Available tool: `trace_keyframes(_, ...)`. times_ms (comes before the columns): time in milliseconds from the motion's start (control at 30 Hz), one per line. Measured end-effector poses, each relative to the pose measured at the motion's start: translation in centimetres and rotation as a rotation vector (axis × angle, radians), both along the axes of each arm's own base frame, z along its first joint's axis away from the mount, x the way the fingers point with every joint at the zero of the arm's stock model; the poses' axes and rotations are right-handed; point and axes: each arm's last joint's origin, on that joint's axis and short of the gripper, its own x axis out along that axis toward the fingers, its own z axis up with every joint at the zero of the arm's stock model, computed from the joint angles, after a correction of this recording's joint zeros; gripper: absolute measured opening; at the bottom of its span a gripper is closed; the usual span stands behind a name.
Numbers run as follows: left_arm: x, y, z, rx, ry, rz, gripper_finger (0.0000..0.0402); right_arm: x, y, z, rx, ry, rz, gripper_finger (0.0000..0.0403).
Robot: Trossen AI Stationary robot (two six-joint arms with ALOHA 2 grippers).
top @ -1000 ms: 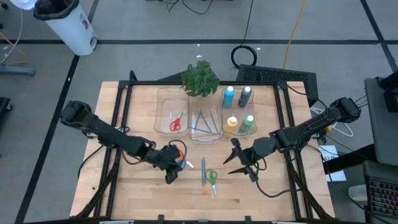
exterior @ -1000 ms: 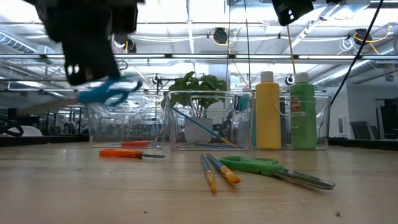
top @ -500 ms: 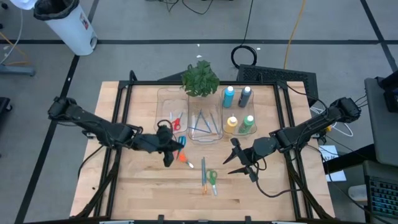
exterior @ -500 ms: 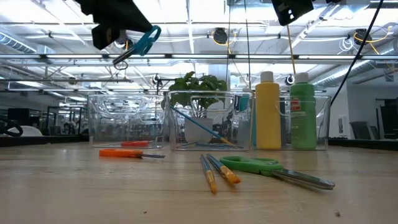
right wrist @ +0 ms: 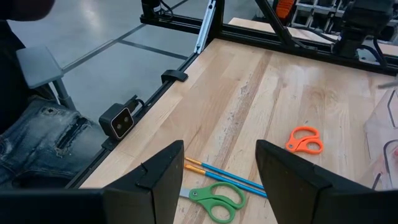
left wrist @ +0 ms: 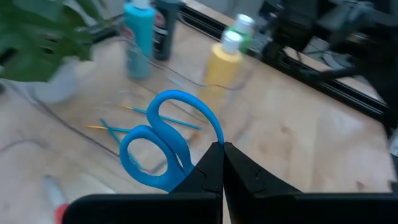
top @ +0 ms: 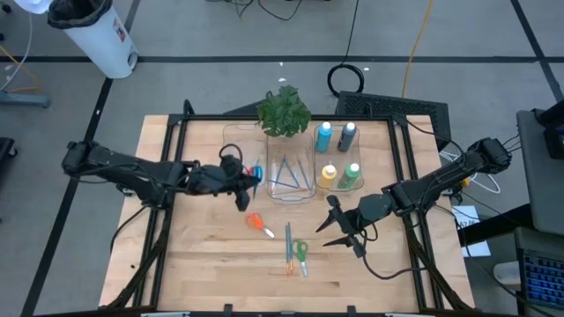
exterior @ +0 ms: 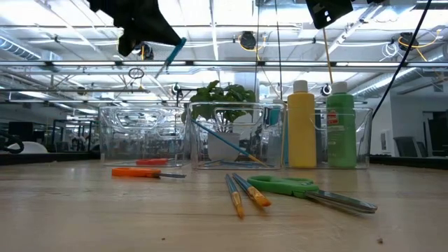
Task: Pick & Place Paint Supplies
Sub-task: Put the blue scissors into the left transparent bin
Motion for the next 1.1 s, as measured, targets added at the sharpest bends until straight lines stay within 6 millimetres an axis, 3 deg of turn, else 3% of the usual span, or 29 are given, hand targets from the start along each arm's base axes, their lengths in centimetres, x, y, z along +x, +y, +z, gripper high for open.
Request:
trace_keyframes(567, -0.8, 6.9, -0.9, 0.024, 0.126, 0.257, 0.0000, 0.0, 0.0, 0.0, 0.000, 0.000, 0.000, 0.0194)
trace_keyframes(1100, -2.2, 10.5, -2.2, 0.034, 0.291, 0.386, 0.0000, 0.0, 0.0, 0.0, -0.002, 0.005, 0.000, 0.0194)
